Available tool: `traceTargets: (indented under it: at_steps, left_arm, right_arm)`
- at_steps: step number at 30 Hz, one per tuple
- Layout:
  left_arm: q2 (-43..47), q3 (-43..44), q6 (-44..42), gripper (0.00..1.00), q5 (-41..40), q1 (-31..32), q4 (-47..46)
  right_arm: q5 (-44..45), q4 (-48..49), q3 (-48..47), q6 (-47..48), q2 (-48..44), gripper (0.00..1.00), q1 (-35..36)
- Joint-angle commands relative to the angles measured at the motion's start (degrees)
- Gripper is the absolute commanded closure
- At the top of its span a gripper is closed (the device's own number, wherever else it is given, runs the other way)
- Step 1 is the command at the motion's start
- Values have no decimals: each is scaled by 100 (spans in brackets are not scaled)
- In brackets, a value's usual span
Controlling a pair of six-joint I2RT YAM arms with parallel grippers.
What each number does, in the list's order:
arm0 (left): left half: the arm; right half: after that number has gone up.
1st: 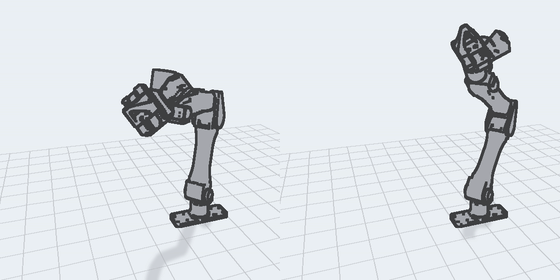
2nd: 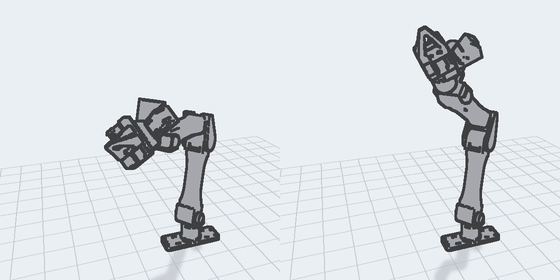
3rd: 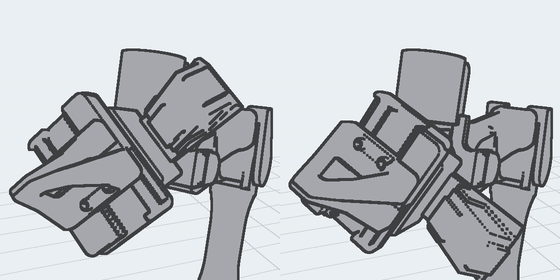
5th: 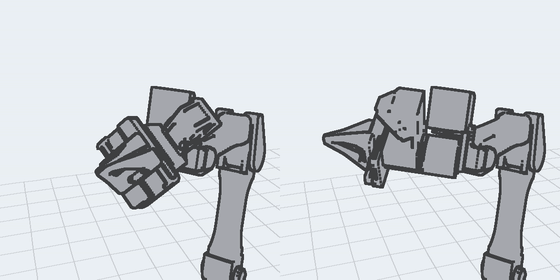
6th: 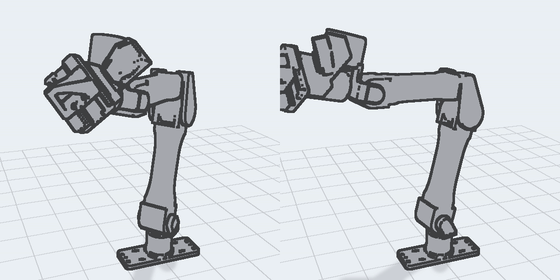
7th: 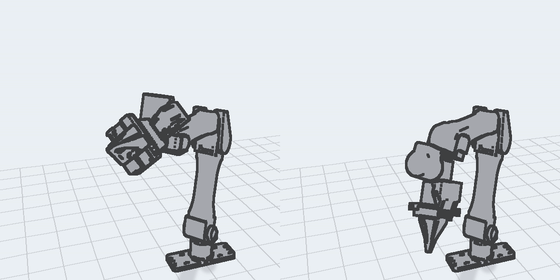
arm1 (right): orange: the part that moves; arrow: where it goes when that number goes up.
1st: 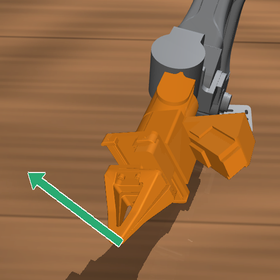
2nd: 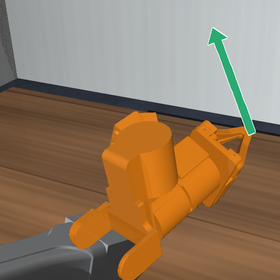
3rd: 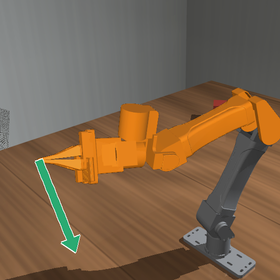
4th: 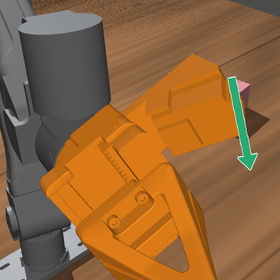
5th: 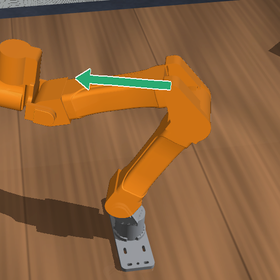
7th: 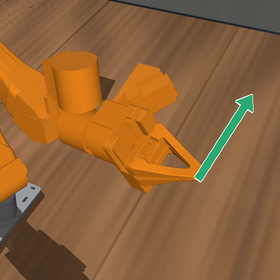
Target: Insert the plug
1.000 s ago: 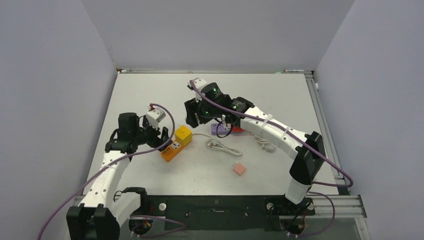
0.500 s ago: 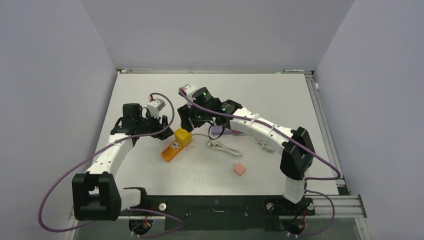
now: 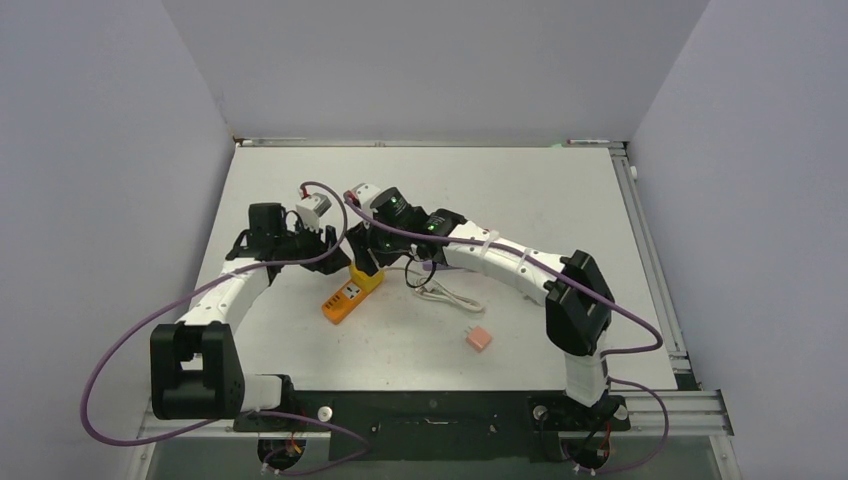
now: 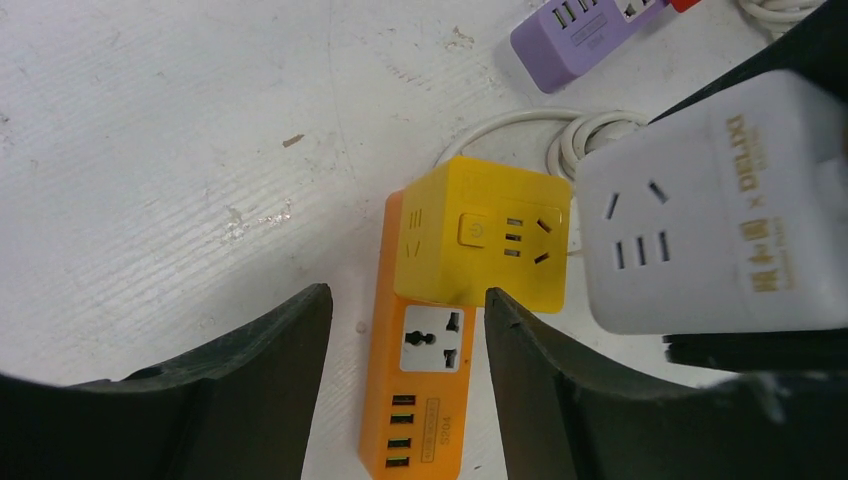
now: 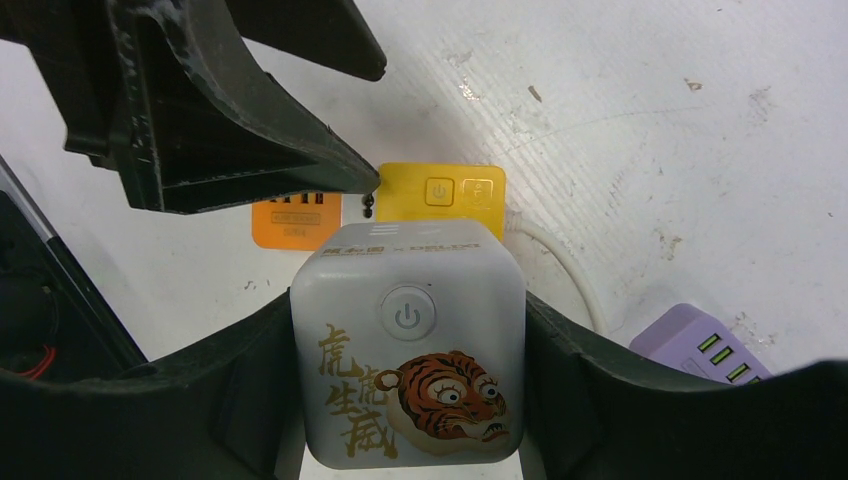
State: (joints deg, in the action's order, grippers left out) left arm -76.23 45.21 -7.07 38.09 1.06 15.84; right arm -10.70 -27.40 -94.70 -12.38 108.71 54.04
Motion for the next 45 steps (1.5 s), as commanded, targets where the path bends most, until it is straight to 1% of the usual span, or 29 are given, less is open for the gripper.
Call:
traceTargets:
  at_steps: [1,8,10,17,21,25,45]
  left_arm:
    - [-32,348,-4,46,421,-74,-162]
    - [-33,287,-218,46,334,-73,-77]
    - [-25,286,-217,46,348,-256,-78]
    - [-115,308,-121,46,313,-317,-91]
    - [-295,397,-40,46,466,-510,27]
    - [-282,378,23,45,581,-662,-23]
    - [-135,278,93,44,626,-673,-64]
  right_arm:
    - [67,158,-252,166,76,95,101]
    - [110,-42,-491,287,221,95,135]
    - [144,-88,-541,304,252,95,143]
    - [294,-177,-707,389,375,95,168]
    - [335,-221,-794,427,461,95,160]
    - [415,-215,-780,465,484,95,166]
    - [488,-170,-726,501,539,95,167]
